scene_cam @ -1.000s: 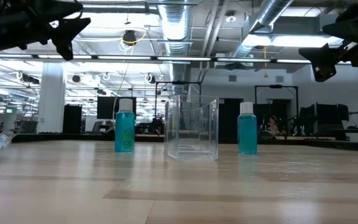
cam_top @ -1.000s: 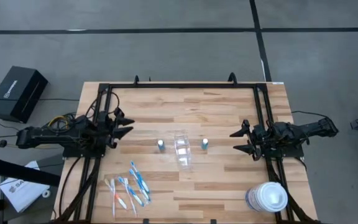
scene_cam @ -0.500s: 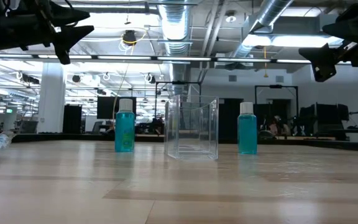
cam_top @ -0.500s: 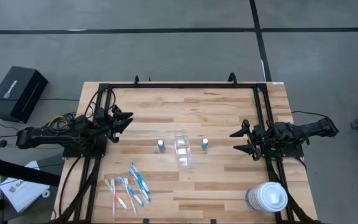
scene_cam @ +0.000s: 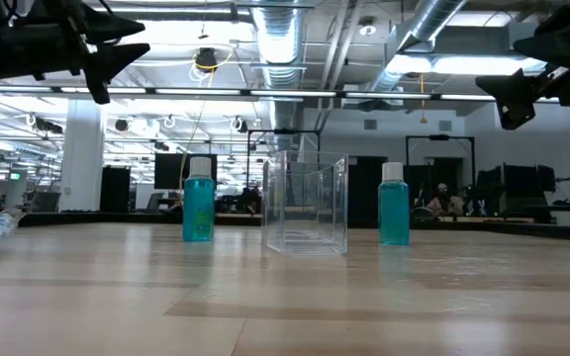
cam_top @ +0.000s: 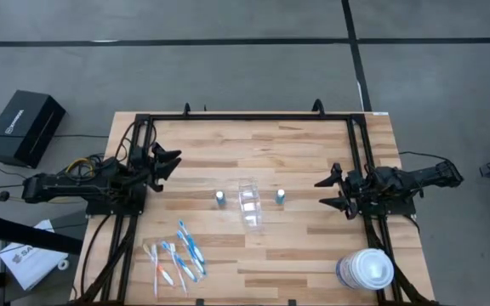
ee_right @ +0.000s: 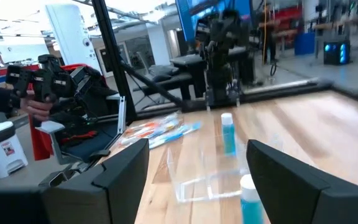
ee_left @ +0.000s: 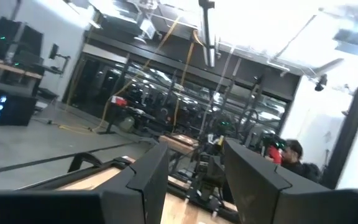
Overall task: Pick & Place toothbrushing station
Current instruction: Put the left blue mouthwash bottle into the transparent organizer
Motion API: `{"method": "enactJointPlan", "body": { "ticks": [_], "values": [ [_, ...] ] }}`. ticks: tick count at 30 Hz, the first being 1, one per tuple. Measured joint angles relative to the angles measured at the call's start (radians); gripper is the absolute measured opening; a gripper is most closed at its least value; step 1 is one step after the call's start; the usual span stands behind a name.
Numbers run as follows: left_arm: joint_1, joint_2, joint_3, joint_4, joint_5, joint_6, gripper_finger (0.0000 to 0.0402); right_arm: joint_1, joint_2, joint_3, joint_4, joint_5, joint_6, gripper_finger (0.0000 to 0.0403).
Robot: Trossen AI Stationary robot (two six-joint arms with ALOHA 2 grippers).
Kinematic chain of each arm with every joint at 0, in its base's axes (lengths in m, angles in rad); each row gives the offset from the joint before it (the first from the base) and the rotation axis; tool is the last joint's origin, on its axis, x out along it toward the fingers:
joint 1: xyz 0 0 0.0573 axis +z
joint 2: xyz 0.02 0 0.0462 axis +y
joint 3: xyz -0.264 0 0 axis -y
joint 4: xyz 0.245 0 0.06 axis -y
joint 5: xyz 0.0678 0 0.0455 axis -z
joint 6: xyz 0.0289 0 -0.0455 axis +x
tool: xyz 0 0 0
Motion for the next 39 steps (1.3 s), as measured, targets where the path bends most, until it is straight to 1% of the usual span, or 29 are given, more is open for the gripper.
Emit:
{"method": "enactJointPlan", "body": {
  "ticks": [3,5,8,13,15,19,21,22,30,33,36,39],
  "values": [
    [0.000,0.000,0.000,0.000,-0.020,-0.109,0.0149,-0.001,0.000,0.000,0.071,0.002,-0.054,0.0260],
    [0.000,0.000,0.000,0.004,-0.029,-0.168,0.0149,-0.001,0.000,0.000,0.152,0.003,-0.073,0.0260],
    [0.000,0.000,0.000,0.015,-0.026,-0.198,0.0149,-0.001,0.000,0.000,0.345,0.004,-0.077,0.0260],
    [0.000,0.000,0.000,0.018,-0.023,-0.200,0.0149,-0.001,0.000,0.000,0.614,0.007,-0.078,0.0260],
    [0.000,0.001,0.000,0.020,-0.028,-0.201,0.0149,-0.001,0.000,0.005,0.684,0.057,-0.074,0.0260],
    [0.000,0.001,0.000,0.037,-0.028,-0.200,0.0149,-0.001,0.007,0.038,0.682,0.261,0.035,0.0260],
    [0.000,0.001,0.000,0.037,-0.028,-0.193,0.0149,-0.001,0.018,0.038,0.675,0.363,0.051,0.0260],
    [0.000,0.001,0.000,0.037,-0.028,-0.189,0.0149,-0.001,0.021,0.036,0.669,0.390,0.052,0.0260],
    [0.000,0.006,0.000,0.042,-0.029,-0.189,0.0149,-0.001,0.019,0.039,0.758,0.395,0.053,0.0260],
    [0.000,0.007,0.000,0.043,-0.031,-0.189,0.0149,-0.001,0.019,0.040,0.762,0.409,0.057,0.0260],
    [0.000,0.013,0.000,0.048,-0.031,-0.197,0.0149,-0.001,0.020,0.042,0.756,0.481,0.130,0.0260],
    [0.000,0.013,0.000,0.142,-0.027,-0.218,0.0149,-0.001,0.050,0.086,0.686,0.465,0.216,0.0260]
  ]
}}
